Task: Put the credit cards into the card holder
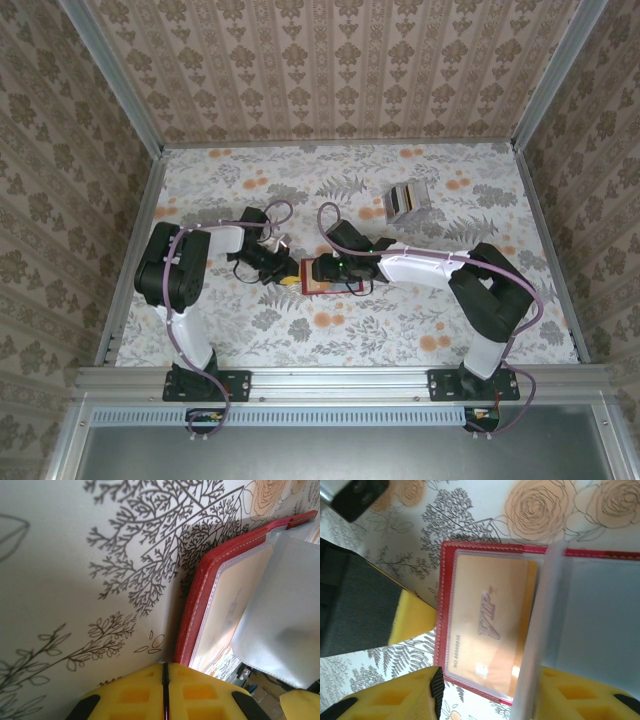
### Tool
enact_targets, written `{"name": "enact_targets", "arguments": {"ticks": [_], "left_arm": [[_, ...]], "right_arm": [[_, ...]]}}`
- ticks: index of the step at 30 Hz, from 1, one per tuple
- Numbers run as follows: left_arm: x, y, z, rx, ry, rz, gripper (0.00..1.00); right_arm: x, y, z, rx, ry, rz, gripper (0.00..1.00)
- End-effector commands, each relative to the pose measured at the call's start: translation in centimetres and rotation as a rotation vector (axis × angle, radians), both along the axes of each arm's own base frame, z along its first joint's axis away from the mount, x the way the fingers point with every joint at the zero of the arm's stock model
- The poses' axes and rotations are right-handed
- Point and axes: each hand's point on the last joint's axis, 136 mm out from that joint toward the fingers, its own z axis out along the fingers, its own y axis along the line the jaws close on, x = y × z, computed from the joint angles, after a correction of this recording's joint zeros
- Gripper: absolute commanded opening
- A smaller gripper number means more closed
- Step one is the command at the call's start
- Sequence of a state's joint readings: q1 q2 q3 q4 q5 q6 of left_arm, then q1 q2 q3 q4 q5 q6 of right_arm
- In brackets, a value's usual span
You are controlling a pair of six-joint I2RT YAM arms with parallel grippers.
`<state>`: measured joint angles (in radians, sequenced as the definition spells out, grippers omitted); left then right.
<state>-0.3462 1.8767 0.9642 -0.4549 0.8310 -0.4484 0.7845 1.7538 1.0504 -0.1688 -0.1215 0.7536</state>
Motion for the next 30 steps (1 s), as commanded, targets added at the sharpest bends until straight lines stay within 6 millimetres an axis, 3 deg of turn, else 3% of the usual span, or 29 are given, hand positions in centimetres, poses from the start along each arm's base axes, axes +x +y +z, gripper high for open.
{"name": "enact_targets", "arguments": {"ticks": [1, 3, 9, 16, 22, 24, 27, 30], "left_arm": [[0.6, -0.3, -0.4, -0.006, -0.042, -0.025, 0.11], [0.9, -0.2, 0.0, -0.012, -0.047, -0.018, 0.11], [1.4, 0.0, 0.2, -0.021, -0.051, -0.018, 0.12], [1.5, 0.0, -0.1, -0.025, -0.042, -0.018, 0.12], [1.5, -0.1, -0.1, -0.027, -0.037, -0.021, 0.12], [1.7, -0.1, 0.2, -0.033, -0.047, -0.016, 0.12], [2.4, -0.3, 1.9, -0.070, -0.088, 0.003, 0.13], [3.3, -0.4, 4.1, -0.094, -0.137, 0.025, 0.17]], "right_arm": [[0.5, 1.1, 0.9, 0.040, -0.037, 0.020, 0.49], [0.6, 0.9, 0.8, 0.038, -0.039, 0.009, 0.47], [0.3, 0.5, -0.2, 0.032, -0.013, 0.002, 0.23], [0.2, -0.1, -0.6, 0.004, -0.007, -0.012, 0.15], [0.3, -0.2, -0.6, 0.012, -0.011, -0.014, 0.18], [0.4, 0.1, -0.4, 0.043, -0.018, -0.013, 0.14], [0.5, 0.6, -0.1, 0.117, -0.015, -0.006, 0.01], [0.6, 1.1, 0.0, 0.191, 0.008, 0.010, 0.00]]}}
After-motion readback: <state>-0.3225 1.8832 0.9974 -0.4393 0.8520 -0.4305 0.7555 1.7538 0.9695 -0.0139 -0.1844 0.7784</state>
